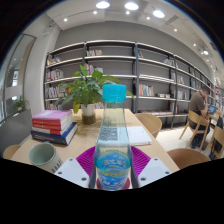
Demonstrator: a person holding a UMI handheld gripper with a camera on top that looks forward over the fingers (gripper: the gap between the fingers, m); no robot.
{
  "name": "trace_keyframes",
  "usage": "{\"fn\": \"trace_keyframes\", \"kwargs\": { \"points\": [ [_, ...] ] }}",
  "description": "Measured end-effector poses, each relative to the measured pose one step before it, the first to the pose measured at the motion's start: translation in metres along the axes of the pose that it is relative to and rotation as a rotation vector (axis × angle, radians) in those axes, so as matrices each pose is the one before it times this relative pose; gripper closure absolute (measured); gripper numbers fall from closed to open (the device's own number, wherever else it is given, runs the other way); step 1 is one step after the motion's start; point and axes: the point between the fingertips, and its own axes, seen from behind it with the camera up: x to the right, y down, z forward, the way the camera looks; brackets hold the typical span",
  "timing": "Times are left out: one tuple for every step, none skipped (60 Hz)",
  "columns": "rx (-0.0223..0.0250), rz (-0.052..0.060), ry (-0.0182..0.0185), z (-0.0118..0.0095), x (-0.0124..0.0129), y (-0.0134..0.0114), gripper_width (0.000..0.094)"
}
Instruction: Pour water
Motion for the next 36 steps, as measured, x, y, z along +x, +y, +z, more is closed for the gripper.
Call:
{"fn": "trace_keyframes", "kwargs": {
  "points": [
    [-0.00154, -0.0001, 0.00038, 0.00010, -0.00026, -0.00013, 0.0429],
    [-0.00393, 0.0027, 0.00178, 0.00015, 0.00003, 0.00011, 0.0419],
    [-0.00383, 0.0028, 0.00085, 0.00029, -0.00042, 0.00013, 0.0409],
    [-0.00489, 0.0006, 0.00101, -0.00025, -0.00002, 0.00025, 0.0397],
    [-0.00575, -0.0001, 0.00033, -0.00030, -0.00024, 0.00052, 0.0387],
    [-0.00976, 0.0014, 0.00009, -0.00141, 0.00009, 0.00243, 0.0369],
    [-0.01158, 0.0036, 0.00450, -0.00122, 0.00067, 0.00183, 0.0334],
    [-0.01051, 0.0039, 0.00640, -0.00201, 0.00129, 0.00190, 0.0290],
    [-0.00623, 0.0012, 0.00617, -0.00225, 0.00086, 0.00106, 0.0247],
    [-0.00194, -0.0005, 0.00363, -0.00308, 0.00026, 0.00041, 0.0202],
    [-0.00135, -0.0019, 0.00159, -0.00316, 0.00056, 0.00091, 0.0170],
    [-0.00151, -0.0026, 0.00314, -0.00399, 0.00000, 0.00080, 0.0145],
    [-0.00257, -0.0029, 0.00207, -0.00397, -0.00081, 0.00137, 0.0131],
    [-0.00396, -0.0023, 0.00231, -0.00488, -0.00062, 0.00195, 0.0126],
    [-0.00632, -0.0002, 0.00286, -0.00505, -0.00025, 0.00263, 0.0127],
    [-0.00929, 0.0020, 0.00311, -0.00548, -0.00082, 0.00347, 0.0128],
    [-0.01233, 0.0008, 0.00293, -0.00609, -0.00072, 0.00425, 0.0135],
    [-0.01333, -0.0017, 0.00286, -0.00740, 0.00001, 0.00338, 0.0136],
    [-0.01076, -0.0039, 0.00238, -0.00580, -0.00205, 0.00408, 0.0134],
    [-0.00979, -0.0051, 0.00248, -0.00738, -0.00170, 0.00439, 0.0135],
    [-0.01033, -0.0047, 0.00157, -0.00753, -0.00210, 0.00482, 0.0137],
    [-0.01238, -0.0037, 0.00077, -0.00812, -0.00240, 0.00524, 0.0136],
    [-0.01509, -0.0014, 0.00098, -0.00825, -0.00257, 0.00593, 0.0138],
    [-0.01705, 0.0024, 0.00167, -0.00843, -0.00277, 0.00624, 0.0136],
    [-0.01786, 0.0042, 0.00067, -0.00991, -0.00190, 0.00590, 0.0134],
    [-0.01615, 0.0050, -0.00146, -0.00860, -0.00382, 0.00686, 0.0133],
    [-0.01876, 0.0048, -0.00158, -0.00833, -0.00408, 0.00677, 0.0133],
    [-0.02036, 0.0054, -0.00257, -0.00886, -0.00440, 0.00680, 0.0132],
    [-0.01969, 0.0064, -0.00389, -0.00882, -0.00488, 0.00643, 0.0134],
    [-0.01684, 0.0064, -0.00541, -0.00867, -0.00542, 0.00570, 0.0134],
    [-0.01213, 0.0053, -0.00630, -0.00848, -0.00559, 0.00384, 0.0131],
    [-0.00892, 0.0037, -0.00500, -0.00898, -0.00517, 0.00313, 0.0133],
    [-0.00774, 0.0024, -0.00281, -0.00883, -0.00471, 0.00276, 0.0133],
    [-0.01126, 0.0009, -0.00089, -0.01182, -0.00340, -0.00027, 0.0131],
    [-0.00236, 0.0003, -0.00069, -0.00849, -0.00594, 0.00380, 0.0132],
    [-0.00252, -0.0008, -0.00155, -0.00893, -0.00417, 0.00057, 0.0132]
  ]
}}
